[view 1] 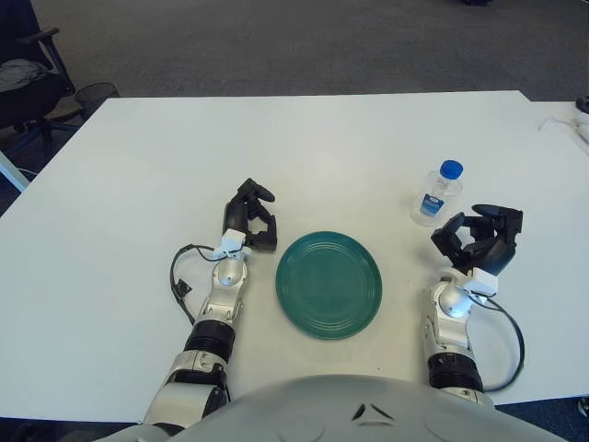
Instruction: Put the bottle into the plate.
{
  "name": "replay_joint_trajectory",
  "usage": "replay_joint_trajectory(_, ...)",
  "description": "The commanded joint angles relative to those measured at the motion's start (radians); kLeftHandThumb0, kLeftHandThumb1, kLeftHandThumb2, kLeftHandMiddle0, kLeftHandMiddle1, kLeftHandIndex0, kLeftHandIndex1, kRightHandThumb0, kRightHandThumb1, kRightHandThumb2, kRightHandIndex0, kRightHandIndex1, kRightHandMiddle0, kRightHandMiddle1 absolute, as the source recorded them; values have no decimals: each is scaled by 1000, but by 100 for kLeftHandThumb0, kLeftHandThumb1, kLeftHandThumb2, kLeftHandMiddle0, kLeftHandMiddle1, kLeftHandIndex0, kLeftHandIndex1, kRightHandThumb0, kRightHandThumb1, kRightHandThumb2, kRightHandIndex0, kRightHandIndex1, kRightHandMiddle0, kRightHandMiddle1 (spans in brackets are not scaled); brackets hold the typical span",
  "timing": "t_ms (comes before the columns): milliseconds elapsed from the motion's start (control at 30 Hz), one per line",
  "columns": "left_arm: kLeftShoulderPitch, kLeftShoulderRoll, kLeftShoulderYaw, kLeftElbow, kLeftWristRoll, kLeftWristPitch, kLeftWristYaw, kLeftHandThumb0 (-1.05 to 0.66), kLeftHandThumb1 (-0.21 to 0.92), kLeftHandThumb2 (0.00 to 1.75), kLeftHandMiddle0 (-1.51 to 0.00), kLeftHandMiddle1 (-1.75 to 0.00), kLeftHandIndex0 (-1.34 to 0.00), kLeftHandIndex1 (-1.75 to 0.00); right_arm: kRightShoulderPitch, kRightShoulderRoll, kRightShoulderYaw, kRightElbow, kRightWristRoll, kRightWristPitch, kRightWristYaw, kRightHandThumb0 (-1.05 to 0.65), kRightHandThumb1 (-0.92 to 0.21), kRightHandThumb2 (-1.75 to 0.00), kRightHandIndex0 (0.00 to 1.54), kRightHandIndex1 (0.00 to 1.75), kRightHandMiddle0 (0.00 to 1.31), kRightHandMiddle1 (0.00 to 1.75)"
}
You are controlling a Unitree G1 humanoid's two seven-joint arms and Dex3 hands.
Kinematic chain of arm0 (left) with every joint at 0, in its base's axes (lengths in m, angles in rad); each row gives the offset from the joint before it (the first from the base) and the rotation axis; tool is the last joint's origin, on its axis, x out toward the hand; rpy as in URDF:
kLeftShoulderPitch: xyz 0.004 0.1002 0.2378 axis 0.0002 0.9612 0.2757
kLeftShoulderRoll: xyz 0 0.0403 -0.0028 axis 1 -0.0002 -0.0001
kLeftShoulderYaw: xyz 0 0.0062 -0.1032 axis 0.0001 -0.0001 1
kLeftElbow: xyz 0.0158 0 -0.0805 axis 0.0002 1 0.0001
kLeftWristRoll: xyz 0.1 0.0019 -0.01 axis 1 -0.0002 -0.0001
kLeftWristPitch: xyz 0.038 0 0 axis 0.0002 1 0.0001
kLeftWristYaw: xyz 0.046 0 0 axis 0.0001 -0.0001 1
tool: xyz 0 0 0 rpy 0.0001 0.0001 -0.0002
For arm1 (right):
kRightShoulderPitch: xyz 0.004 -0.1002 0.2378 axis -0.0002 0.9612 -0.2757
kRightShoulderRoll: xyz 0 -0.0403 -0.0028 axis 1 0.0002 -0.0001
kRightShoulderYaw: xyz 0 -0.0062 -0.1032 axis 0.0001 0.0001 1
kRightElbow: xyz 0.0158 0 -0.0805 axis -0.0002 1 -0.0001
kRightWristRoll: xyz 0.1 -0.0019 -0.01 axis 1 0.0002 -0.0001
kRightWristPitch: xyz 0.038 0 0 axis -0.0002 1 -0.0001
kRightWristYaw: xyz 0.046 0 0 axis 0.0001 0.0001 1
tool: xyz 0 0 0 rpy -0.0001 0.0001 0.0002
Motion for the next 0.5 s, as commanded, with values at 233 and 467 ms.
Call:
replay_joint_trajectory(233, 56, 12, 21, 90, -29, -5, -16, 0, -6, 175, -88, -175, -68, -175, 96, 86, 62, 197, -75, 102, -50, 0, -74, -77, 31, 165, 18, 175)
replay_joint_trajectory(467, 55, 14, 20, 94, -25, -7, -10, 0, -6, 175, -88, -175, -68, -175, 118, 64, 104, 162, -85, 166, -32, 0, -84, -64, 26, 164, 13, 175)
